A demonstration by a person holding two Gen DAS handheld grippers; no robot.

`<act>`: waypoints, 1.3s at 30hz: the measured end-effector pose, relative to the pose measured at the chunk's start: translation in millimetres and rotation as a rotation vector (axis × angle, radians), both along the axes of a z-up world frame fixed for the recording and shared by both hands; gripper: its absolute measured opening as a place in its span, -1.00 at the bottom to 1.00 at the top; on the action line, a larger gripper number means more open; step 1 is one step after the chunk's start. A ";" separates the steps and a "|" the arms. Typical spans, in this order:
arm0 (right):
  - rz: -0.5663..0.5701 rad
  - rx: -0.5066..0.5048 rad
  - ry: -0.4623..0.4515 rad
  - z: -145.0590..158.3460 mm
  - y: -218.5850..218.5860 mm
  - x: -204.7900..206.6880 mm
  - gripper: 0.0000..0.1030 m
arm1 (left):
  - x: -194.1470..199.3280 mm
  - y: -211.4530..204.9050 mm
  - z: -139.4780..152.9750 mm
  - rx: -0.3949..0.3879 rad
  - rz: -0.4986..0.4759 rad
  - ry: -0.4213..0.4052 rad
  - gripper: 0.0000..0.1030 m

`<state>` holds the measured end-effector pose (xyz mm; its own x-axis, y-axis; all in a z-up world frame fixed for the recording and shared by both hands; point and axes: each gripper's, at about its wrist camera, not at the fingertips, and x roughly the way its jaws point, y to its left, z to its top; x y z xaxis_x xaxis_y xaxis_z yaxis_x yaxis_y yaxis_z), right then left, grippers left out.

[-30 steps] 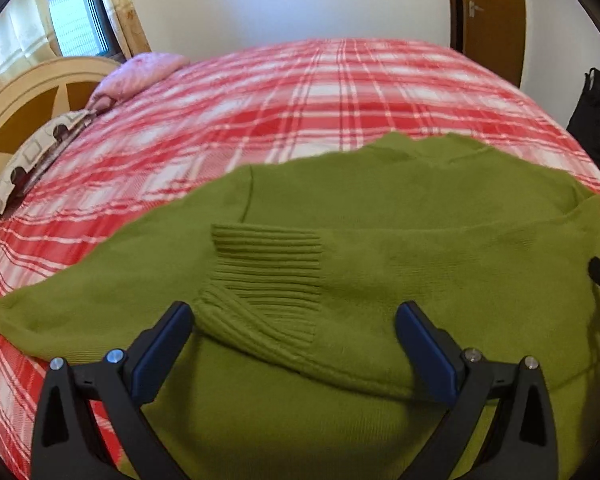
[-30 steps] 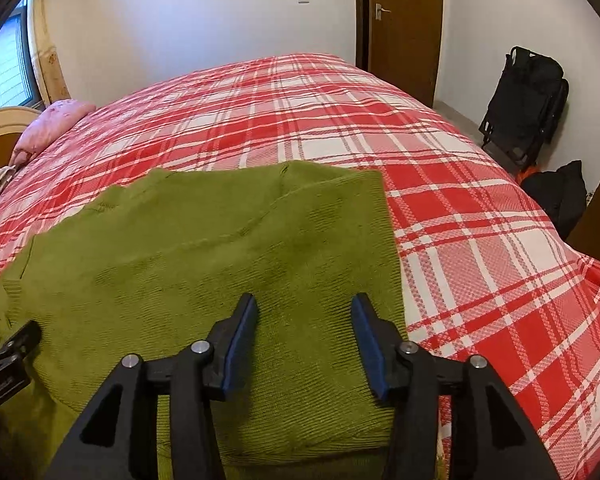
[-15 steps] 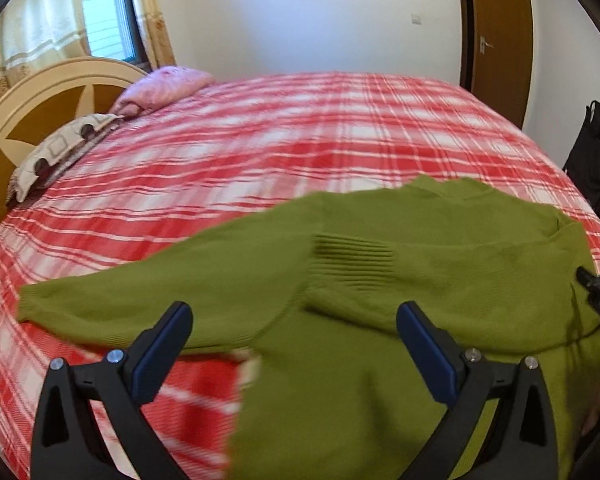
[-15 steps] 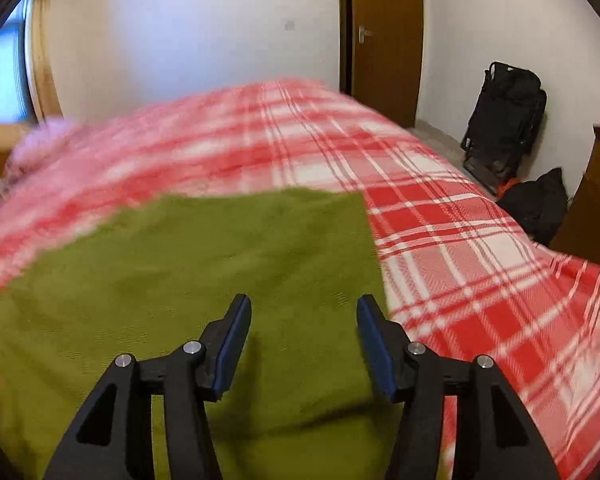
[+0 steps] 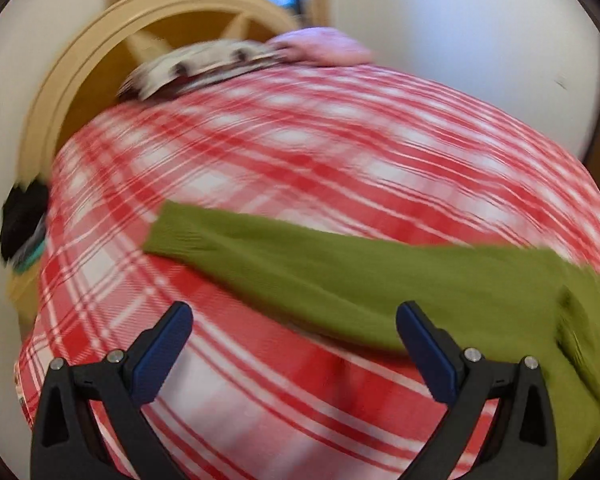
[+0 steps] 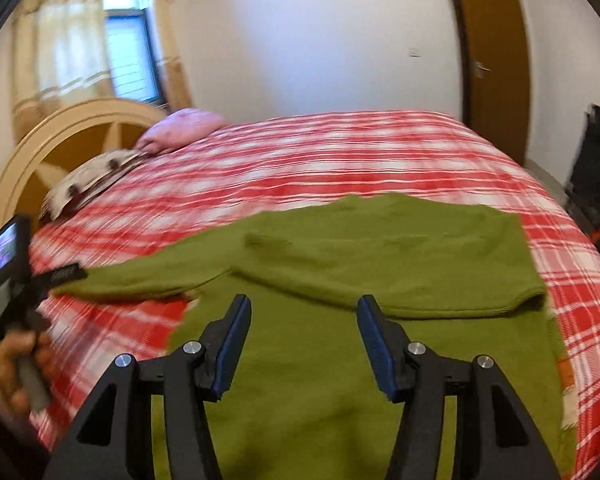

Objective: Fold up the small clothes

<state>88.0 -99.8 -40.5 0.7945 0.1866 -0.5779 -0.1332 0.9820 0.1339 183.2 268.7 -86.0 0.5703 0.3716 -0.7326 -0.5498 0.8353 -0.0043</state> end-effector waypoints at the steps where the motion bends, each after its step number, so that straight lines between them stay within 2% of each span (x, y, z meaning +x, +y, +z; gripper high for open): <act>1: 0.017 -0.005 0.001 0.6 6.6 -2.2 0.10 | 0.7 18.2 -4.4 -0.033 0.046 -0.002 0.94; 3: 0.042 -0.015 0.004 1.3 15.9 -5.0 0.10 | 5.4 44.0 -13.4 -0.093 0.097 0.000 0.80; 8: 0.047 -0.022 0.018 3.7 25.6 -8.9 0.10 | 20.5 76.0 -38.3 -0.180 0.163 0.044 0.69; 12: 0.035 -0.035 0.033 3.3 29.5 -8.1 0.10 | 31.1 82.4 -43.2 -0.160 0.193 0.040 0.69; 17: 0.036 -0.019 0.066 -2.8 30.1 -7.6 0.10 | 37.6 84.7 -44.3 -0.181 0.202 0.017 0.68; 19: 0.038 -0.025 0.070 -4.7 33.0 -7.6 0.10 | 38.7 84.5 -44.0 -0.179 0.200 0.013 0.61; 25: 0.046 -0.021 0.096 -9.8 38.5 -7.0 0.10 | 39.8 87.1 -45.2 -0.179 0.217 0.015 0.14; 32: 0.054 -0.023 0.111 -14.6 41.6 -8.8 0.10 | 32.3 92.1 -44.0 -0.211 0.225 -0.026 -0.71; 35: 0.050 -0.012 0.118 -14.7 40.2 -8.5 0.10 | 30.9 91.1 -42.4 -0.219 0.223 -0.041 -0.76; 39: 0.037 -0.001 0.121 -15.1 34.4 -8.5 0.10 | 32.1 82.3 -34.3 -0.173 0.208 -0.043 -0.81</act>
<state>79.5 -65.4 -55.6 0.7114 0.2135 -0.6696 -0.1520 0.9769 0.1500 215.4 351.0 -120.3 0.5271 0.3554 -0.7719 -0.7054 0.6895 -0.1642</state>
